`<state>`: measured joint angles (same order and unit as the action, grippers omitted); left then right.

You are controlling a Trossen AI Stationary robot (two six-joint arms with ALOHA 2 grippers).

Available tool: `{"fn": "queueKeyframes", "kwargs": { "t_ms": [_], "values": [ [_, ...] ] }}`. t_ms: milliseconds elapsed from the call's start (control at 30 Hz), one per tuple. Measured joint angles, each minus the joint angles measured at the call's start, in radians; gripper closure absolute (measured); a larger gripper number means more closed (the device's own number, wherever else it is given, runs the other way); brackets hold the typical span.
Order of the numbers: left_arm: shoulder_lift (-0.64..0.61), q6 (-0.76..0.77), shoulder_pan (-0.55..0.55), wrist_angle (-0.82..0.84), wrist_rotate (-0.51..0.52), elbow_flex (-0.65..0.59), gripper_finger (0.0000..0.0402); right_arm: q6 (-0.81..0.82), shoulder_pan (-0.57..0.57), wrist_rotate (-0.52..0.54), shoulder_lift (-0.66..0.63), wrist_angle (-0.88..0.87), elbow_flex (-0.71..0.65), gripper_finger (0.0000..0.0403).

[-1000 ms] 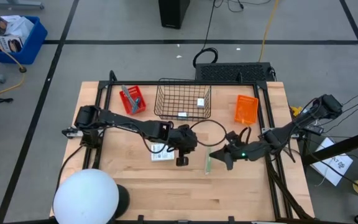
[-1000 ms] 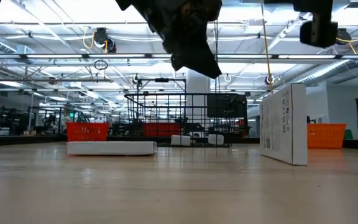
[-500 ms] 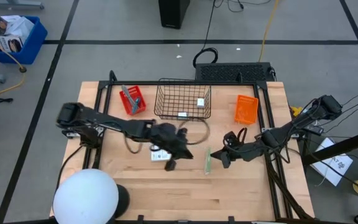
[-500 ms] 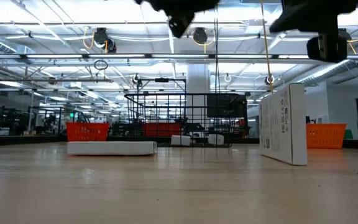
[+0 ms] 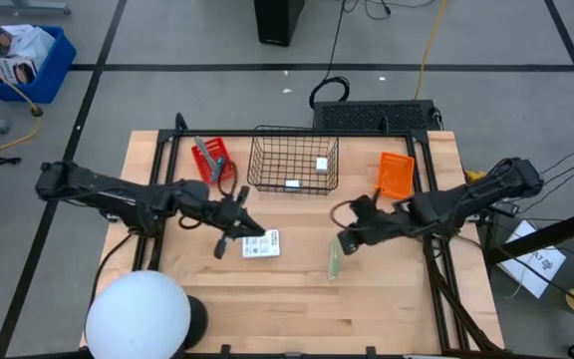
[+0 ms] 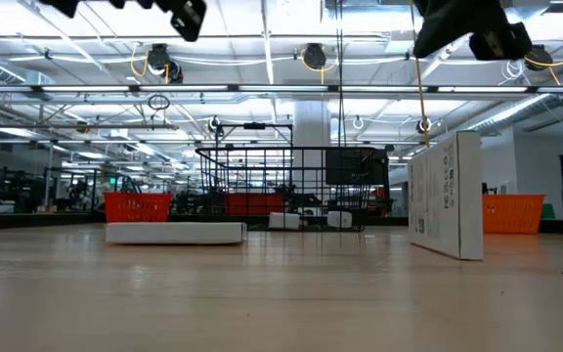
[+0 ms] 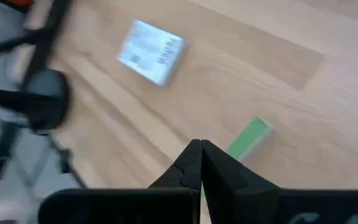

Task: Pick and place items into bin
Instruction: Put the right card reader box into the orange bin

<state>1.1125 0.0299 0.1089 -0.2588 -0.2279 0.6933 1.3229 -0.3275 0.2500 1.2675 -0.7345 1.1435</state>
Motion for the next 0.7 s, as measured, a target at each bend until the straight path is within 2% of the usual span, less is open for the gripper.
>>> {"fn": "queueKeyframes", "kwargs": {
  "t_ms": [167, 300, 367, 700],
  "values": [
    [-0.086, 0.005, 0.0, -0.014, 0.026, -0.083, 0.0371, 0.001, 0.065, -0.131, 0.181, -0.198, 0.19, 0.0403],
    [-0.12, 0.002, 0.006, -0.011, 0.022, -0.112, 0.0371, 0.002, 0.1, -0.251, 0.287, -0.242, 0.249, 0.0403],
    [-0.134, 0.001, 0.01, -0.026, 0.021, -0.12, 0.0371, 0.0, 0.109, -0.278, 0.316, -0.25, 0.253, 0.0403],
    [-0.142, 0.0, 0.04, -0.022, 0.02, -0.138, 0.0371, 0.0, 0.138, -0.276, 0.308, -0.273, 0.254, 0.0403]
  ]
}}
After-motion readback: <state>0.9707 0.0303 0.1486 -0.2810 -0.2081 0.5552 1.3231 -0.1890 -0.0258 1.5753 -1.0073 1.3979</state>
